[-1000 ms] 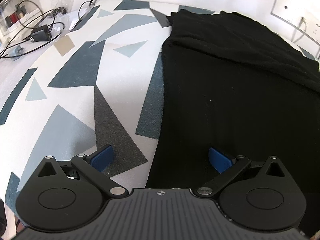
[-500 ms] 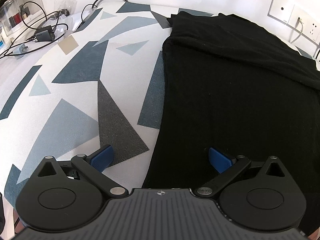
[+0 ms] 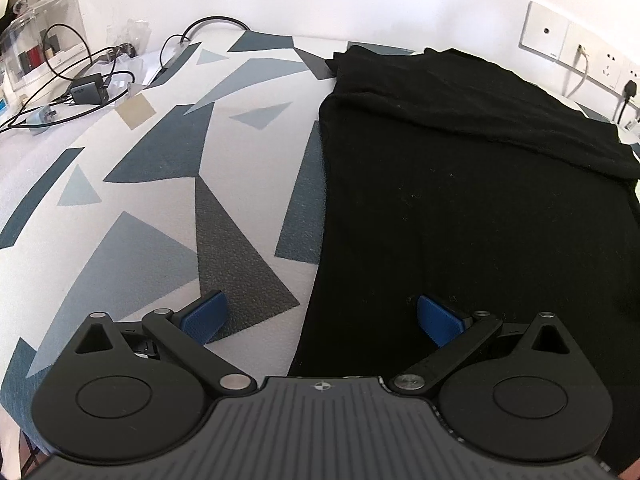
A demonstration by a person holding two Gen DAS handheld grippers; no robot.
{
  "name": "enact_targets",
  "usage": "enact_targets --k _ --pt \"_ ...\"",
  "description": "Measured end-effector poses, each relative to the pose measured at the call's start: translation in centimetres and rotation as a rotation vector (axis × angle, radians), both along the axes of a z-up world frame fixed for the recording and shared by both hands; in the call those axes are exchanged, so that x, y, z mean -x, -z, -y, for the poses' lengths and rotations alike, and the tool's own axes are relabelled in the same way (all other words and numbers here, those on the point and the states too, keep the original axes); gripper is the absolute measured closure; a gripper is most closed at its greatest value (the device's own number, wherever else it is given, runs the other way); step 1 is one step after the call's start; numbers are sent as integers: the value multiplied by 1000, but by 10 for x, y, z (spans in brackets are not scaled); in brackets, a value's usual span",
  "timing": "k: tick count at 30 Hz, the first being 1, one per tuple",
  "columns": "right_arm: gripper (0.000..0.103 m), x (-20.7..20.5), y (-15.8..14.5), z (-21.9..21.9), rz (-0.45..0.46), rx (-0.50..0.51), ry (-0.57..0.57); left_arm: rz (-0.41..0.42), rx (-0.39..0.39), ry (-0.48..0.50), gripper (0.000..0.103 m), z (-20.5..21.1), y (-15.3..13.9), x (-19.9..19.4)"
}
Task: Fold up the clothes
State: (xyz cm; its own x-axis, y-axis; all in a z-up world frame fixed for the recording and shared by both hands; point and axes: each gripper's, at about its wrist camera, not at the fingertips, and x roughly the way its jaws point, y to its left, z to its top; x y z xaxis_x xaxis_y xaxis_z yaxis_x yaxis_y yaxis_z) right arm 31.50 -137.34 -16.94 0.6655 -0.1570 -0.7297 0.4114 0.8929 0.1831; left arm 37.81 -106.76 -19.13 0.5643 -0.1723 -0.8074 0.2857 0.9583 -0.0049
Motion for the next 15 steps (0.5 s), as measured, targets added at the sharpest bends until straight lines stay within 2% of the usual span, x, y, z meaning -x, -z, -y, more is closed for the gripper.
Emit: enact_targets --k 4,5,8,10,13,15 --pt "2 24 -1 -7 18 -15 38 -45 -30 60 1 -9 -5 4" --pt "6 29 1 -9 16 -20 49 -38 -42 74 1 -11 -8 9" --pt "9 46 5 -18 9 -37 83 78 -75 233 1 -17 -23 45" --pt "10 57 9 -23 5 -48 105 124 -103 316 1 -19 -27 66" --pt "14 73 13 -31 -1 -64 138 74 -85 288 1 -29 -21 70" --pt "28 84 17 -37 -6 -75 161 15 -69 242 1 -35 -13 60"
